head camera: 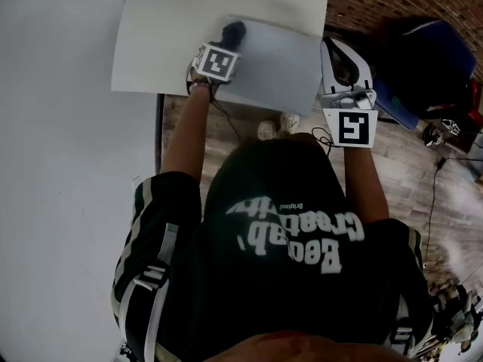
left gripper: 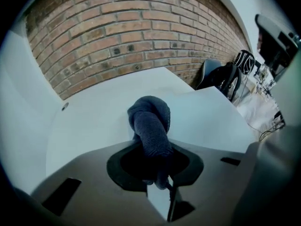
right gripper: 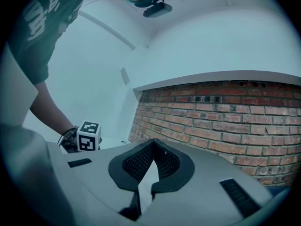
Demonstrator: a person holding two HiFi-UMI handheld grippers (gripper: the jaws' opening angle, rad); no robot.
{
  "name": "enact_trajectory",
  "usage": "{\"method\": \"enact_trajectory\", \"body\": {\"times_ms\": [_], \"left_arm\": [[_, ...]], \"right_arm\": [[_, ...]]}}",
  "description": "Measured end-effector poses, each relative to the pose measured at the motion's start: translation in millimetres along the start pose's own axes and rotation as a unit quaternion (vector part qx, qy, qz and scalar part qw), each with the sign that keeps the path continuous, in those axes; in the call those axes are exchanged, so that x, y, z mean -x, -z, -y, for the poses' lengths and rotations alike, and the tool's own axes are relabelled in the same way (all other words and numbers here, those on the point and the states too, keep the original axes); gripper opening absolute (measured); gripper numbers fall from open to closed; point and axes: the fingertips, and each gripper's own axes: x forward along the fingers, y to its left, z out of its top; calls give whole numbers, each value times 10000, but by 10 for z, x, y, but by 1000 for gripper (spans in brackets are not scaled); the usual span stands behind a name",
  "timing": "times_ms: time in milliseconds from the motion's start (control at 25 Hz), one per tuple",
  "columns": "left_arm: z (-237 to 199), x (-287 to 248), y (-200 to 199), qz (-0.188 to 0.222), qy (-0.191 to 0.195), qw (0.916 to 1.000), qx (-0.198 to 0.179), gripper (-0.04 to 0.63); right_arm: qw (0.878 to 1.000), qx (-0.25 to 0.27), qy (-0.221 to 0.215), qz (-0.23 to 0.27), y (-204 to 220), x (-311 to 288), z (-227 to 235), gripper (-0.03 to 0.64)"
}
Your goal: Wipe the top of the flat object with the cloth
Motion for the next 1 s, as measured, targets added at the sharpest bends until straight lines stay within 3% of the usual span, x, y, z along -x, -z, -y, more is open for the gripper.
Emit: {"method": "enact_trajectory", "body": {"times_ms": [160, 280, 880, 1000], "left_arm": [[-29, -150, -50, -279, 1, 9996, 108, 77], [-19, -125, -81, -265, -48, 9996, 121, 77], [918, 416, 811, -361, 407, 9972, 522, 77], [977, 476, 874, -330, 457, 9968, 562, 77]], "right_arm": [[10000, 16, -95, 7, 23, -17, 21, -9], [9998, 22, -156, 130, 2, -16, 48, -9], [9975, -6, -484, 519, -118, -52, -15, -9], [9978, 14, -524, 397, -115, -64, -40, -9]]}}
